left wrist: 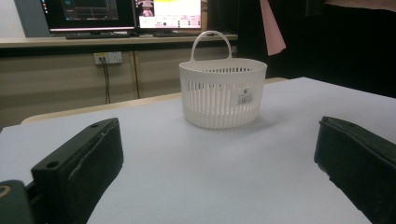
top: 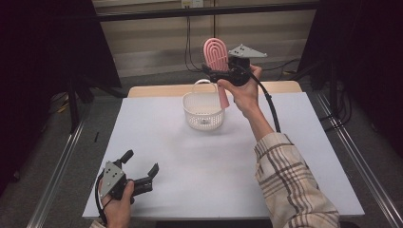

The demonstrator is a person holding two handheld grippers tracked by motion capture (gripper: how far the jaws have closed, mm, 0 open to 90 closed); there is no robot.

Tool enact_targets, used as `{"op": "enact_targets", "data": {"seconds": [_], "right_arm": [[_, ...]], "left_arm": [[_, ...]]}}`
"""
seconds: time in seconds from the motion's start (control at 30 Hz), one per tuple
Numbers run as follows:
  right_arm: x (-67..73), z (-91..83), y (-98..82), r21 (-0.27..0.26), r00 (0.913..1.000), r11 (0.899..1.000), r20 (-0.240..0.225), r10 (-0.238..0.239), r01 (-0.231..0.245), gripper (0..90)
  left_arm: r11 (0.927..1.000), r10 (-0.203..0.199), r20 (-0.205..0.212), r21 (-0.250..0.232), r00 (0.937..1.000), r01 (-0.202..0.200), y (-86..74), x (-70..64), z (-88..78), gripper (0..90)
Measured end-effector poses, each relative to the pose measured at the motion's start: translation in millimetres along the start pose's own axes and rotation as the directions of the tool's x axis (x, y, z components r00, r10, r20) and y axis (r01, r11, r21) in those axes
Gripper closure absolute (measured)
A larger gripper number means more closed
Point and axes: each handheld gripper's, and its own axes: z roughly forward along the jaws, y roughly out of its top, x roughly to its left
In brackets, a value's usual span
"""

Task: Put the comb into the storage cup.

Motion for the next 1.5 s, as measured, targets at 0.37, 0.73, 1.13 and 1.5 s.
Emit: {"op": "enact_targets", "data": {"seconds": [0.37,0.73,1.13,1.5], "right_arm": [[0.0,14.4,-7.6,0.018,1.0000,1.000,-0.002,0.008,-0.008,19.7],[2.9,29.1,-11.5,0.010,0.9999,1.000,0.005,0.016,-0.016,19.7],[3.5,34.7,-18.8,0.010,0.9998,1.000,0.004,0.018,-0.018,19.7],[2.3,37.3,-29.0,0.006,0.9995,1.000,0.022,0.023,-0.023,19.7]], "left_arm": [[1.0000,-0.002,0.005,0.002,1.0000,0.002,0.1,-0.2,-0.2,1.3],[1.0000,-0.005,0.004,-0.009,1.0000,0.005,0.5,0.7,-1.1,1.3],[0.9999,-0.005,0.006,-0.010,1.0000,0.005,0.2,0.5,-0.8,1.3],[1.0000,-0.005,0.007,0.000,1.0000,0.005,-0.1,0.3,-1.0,1.3]]}}
